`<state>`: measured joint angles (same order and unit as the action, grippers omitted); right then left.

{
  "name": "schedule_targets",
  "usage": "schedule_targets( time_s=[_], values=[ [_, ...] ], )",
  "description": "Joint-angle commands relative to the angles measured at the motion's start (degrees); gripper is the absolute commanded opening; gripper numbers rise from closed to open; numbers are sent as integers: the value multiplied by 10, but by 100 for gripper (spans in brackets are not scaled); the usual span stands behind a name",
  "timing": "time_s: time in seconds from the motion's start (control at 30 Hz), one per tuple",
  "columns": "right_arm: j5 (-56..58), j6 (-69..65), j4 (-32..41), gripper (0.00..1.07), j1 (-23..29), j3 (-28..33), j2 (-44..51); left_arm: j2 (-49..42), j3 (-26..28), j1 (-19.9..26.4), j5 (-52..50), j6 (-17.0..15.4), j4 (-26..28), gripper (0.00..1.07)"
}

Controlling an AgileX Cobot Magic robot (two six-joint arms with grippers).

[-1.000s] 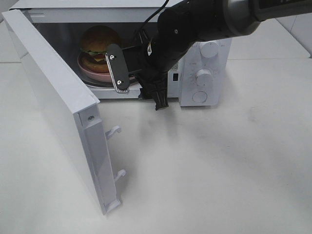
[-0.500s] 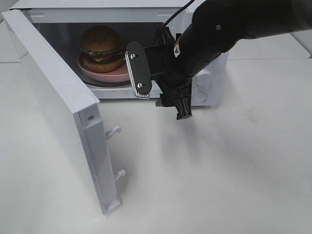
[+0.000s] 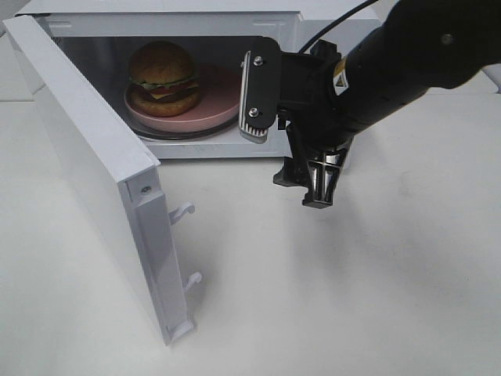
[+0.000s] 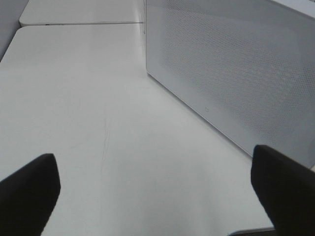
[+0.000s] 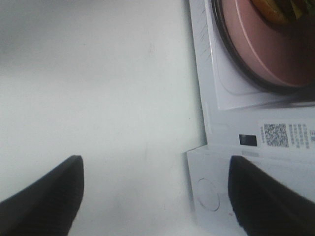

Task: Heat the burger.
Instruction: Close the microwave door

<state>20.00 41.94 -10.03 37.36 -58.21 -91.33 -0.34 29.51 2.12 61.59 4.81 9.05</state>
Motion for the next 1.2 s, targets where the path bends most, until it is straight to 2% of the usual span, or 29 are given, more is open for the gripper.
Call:
schedule_targets(
  time_s=[0.03,0.17,0.43,0.53,0.6,0.77,1.2],
  values=[
    [22,-53,-1,79,-1,35,51,-9,0,-2,-5,1,4,98],
    [44,-99,0,79,-1,57,82,-9,0,-2,-5,1,4,98],
    [136,-295,2,78,-1,109,184,-9,0,-2,-5,1,4,98],
    [143,-312,2,78,-1,115,195,-9,0,-2,-5,1,4,98],
    [167,-355,2,78,-1,136,239,-9,0,-2,-5,1,4,98],
    [205,-380,2,78,-1,154,285,-9,0,-2,-5,1,4,98],
    [337,-425,2,76,-1,155,422,-9,0,-2,-5,1,4,98]
  ],
)
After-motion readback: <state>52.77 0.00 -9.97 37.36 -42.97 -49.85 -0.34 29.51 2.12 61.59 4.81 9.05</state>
